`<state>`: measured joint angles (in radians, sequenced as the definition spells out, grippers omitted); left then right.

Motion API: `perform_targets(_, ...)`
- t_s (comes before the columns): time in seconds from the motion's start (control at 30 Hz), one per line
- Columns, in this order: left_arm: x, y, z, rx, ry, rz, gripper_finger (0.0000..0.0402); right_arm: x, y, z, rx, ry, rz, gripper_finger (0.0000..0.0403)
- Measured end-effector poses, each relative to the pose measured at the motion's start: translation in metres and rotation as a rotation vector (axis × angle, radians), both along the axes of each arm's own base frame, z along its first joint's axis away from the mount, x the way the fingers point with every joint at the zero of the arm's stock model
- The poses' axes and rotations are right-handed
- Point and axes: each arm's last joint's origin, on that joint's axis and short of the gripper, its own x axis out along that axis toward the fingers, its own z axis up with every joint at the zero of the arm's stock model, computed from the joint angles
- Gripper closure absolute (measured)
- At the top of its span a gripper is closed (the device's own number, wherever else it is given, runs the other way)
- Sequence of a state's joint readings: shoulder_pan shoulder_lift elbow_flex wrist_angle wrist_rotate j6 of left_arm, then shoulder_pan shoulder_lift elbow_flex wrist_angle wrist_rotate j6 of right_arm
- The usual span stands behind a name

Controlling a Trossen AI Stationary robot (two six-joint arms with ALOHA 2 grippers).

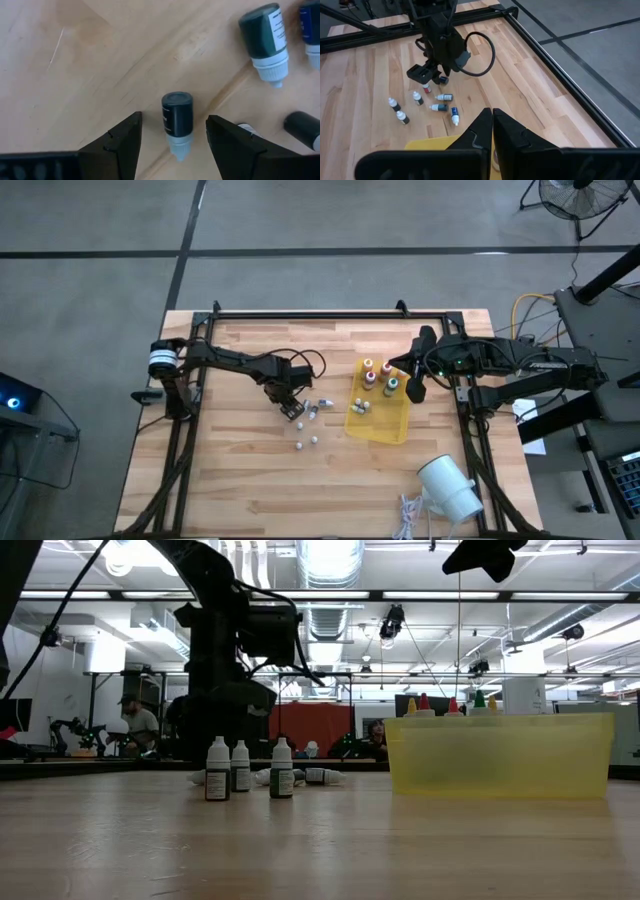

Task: Pick & Place food coloring
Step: Put the top small black food coloring bottle into the yellow bin

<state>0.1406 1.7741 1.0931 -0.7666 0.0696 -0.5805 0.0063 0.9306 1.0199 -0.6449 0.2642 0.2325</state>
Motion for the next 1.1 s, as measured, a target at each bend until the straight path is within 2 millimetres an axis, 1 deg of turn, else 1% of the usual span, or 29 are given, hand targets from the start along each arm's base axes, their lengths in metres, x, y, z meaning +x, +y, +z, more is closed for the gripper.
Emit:
perform_targets(0.37, 0.0002, 0.0, -0.001, 0.0, 0.004, 0.0, 0.0209, 0.0001, 0.0, -0.0001, 0.0, 0.001, 0.0, 0.0394)
perform_targets(0.47, 0.0002, 0.0, -0.001, -0.009, 0.003, -0.001, 0.0217, 0.0001, 0.0, -0.0001, 0.0, 0.001, 0.0, 0.0394)
perform_targets(0.57, 0.0001, -0.0002, -0.001, -0.024, 0.003, -0.001, 0.0237, 0.0001, 0.0, -0.0001, 0.0, 0.001, 0.0, 0.0394)
perform_targets(0.8, 0.0006, -0.0014, -0.001, -0.057, -0.003, -0.004, 0.03, 0.0001, -0.0001, -0.0001, -0.003, 0.002, 0.001, 0.0394)
perform_targets(0.93, 0.0008, -0.0027, -0.0008, -0.105, -0.01, -0.009, 0.0332, 0.0001, 0.0, -0.0001, -0.003, 0.002, 0.002, 0.0394)
perform_targets(1.1, 0.001, -0.0025, -0.0005, -0.111, -0.012, -0.008, 0.0353, 0.0001, 0.0, -0.0001, -0.003, 0.002, 0.002, 0.0394)
